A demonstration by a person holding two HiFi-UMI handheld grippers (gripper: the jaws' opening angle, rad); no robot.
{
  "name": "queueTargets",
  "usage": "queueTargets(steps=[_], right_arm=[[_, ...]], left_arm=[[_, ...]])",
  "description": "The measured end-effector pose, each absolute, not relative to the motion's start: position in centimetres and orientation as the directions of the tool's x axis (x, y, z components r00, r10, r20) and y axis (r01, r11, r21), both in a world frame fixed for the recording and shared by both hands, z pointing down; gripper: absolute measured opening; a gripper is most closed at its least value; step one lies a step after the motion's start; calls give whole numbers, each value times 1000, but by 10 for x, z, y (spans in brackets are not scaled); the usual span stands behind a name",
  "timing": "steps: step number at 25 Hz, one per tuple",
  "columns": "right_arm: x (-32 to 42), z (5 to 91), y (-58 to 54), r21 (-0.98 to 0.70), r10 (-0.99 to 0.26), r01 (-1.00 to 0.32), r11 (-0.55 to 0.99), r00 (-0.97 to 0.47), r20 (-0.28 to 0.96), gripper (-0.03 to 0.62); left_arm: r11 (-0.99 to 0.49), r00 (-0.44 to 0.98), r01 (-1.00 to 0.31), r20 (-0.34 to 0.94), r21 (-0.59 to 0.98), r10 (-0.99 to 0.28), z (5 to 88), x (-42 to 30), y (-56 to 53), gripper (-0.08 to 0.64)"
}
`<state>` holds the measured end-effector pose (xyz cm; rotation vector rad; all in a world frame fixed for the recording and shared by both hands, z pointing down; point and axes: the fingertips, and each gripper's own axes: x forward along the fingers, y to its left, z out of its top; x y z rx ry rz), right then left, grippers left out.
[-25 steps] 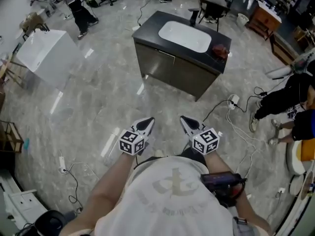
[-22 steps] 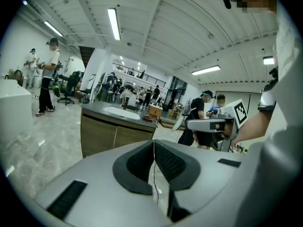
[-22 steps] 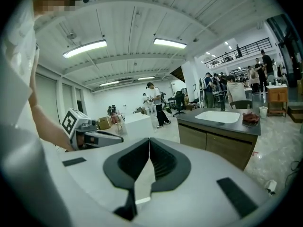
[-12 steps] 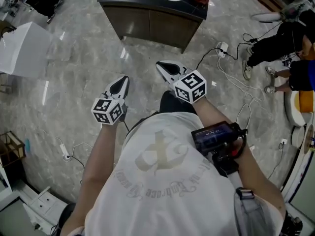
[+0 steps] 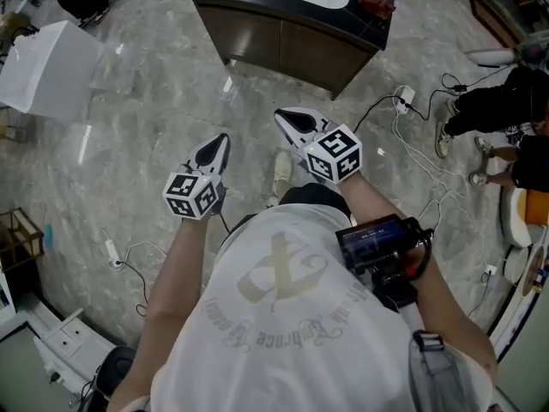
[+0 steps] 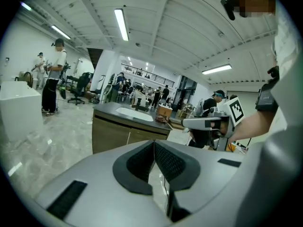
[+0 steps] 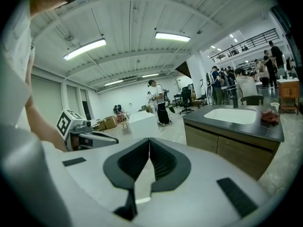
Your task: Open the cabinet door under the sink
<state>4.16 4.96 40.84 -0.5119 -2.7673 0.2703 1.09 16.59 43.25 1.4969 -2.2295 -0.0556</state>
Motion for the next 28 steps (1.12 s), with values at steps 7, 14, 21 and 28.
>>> queueTargets(steps=[7,14,21,28], right_arm=[[11,435,25,-288,402,321,902,-866,297,14],[-22,445,-8,-299,387,298,906,-869,307,14],[-48,450,-44,-369,375,260,893,-881,288,14],[-67,461,-67,-406,372,242,881,-886,279,14]], left_arm=[[427,-309,-855,372,294,-875,441,-25,141,14],[401,-280,-869,380,290,-882,441,-61,104,14],[382,-260,-891,412,246,-873,434,-90,61,14],[360,-245,-913,446,194,-861,428,-109,30,14]])
